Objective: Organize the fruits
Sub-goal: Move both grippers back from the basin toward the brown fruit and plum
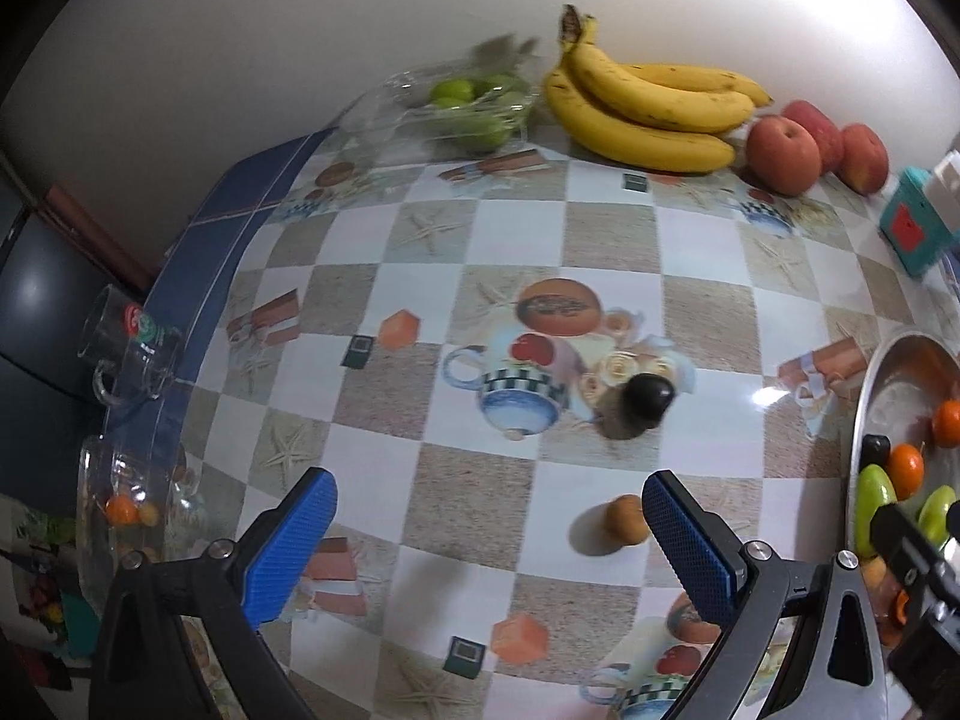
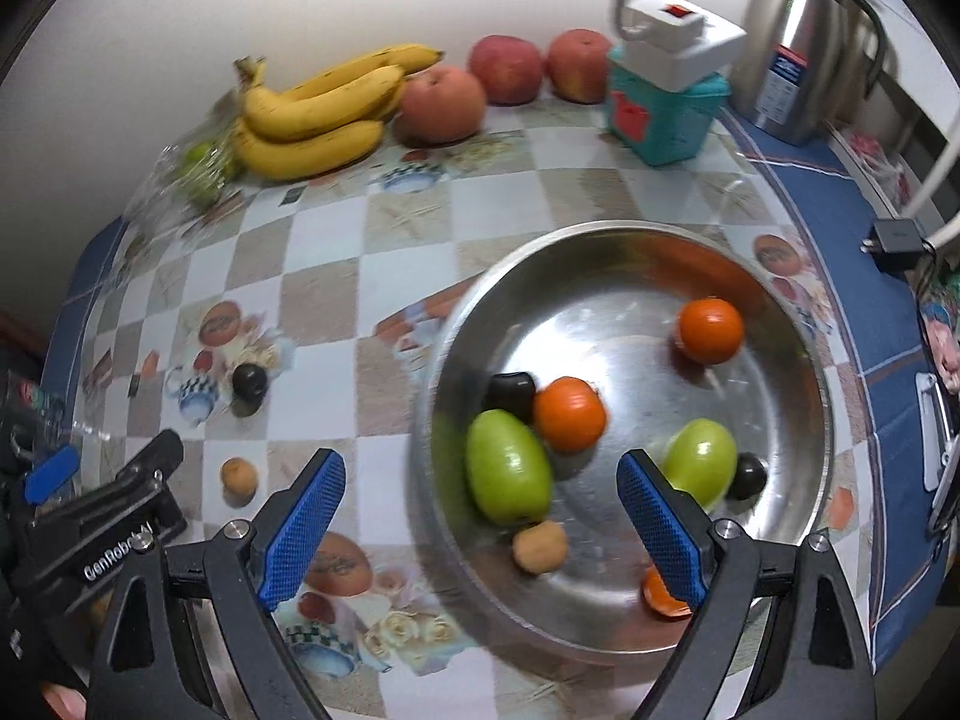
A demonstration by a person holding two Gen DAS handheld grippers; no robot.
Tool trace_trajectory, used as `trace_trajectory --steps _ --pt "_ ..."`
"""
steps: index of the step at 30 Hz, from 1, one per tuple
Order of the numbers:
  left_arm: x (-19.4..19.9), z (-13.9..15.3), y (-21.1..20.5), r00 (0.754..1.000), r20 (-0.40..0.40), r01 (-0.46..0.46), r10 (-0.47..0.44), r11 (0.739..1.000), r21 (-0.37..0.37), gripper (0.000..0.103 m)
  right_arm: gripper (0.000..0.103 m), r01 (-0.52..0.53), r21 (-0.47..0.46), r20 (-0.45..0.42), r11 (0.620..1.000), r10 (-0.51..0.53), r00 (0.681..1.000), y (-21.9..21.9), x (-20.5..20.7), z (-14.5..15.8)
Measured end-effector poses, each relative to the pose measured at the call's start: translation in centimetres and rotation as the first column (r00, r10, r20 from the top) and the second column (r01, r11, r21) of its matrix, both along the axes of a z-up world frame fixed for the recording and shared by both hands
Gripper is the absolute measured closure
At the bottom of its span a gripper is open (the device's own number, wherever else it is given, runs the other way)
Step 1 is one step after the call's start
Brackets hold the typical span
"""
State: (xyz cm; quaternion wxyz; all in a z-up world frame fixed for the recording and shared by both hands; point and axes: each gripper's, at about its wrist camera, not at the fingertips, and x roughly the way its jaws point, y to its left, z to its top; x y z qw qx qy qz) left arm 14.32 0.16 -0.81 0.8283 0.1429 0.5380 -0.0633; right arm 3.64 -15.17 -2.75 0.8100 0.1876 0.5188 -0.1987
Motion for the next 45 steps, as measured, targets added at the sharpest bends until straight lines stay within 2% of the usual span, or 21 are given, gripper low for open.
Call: trace_trajectory --steps 13,21,26,45 --pt "1.3 0.5 4.9 0.995 0.008 -0.097 0.097 0.995 -0.004 0.000 0.011 -0.103 -0.009 -0.013 0.995 0.103 0.995 4.2 1.8 -0.5" --pt "1.8 0.3 6.3 0.993 -0.009 -0.115 0.115 0.993 -0.033 0.000 0.011 -0.158 -0.020 0.021 0.987 0.159 0.987 6.5 2.8 -0.3" --pt "2.2 -0.1 7.2 0.990 -0.028 -0.136 0.135 0.990 -0.048 0.000 0.011 -0.197 -0.031 0.003 0.980 0.197 0.980 7.9 3.6 -0.9" --pt "3.9 -2.3 8.6 0.983 -0.107 -0.159 0.149 0.983 -0.092 0.000 0.011 -0.217 0.013 -0.045 0.976 0.217 0.975 10.1 6.2 -4.0"
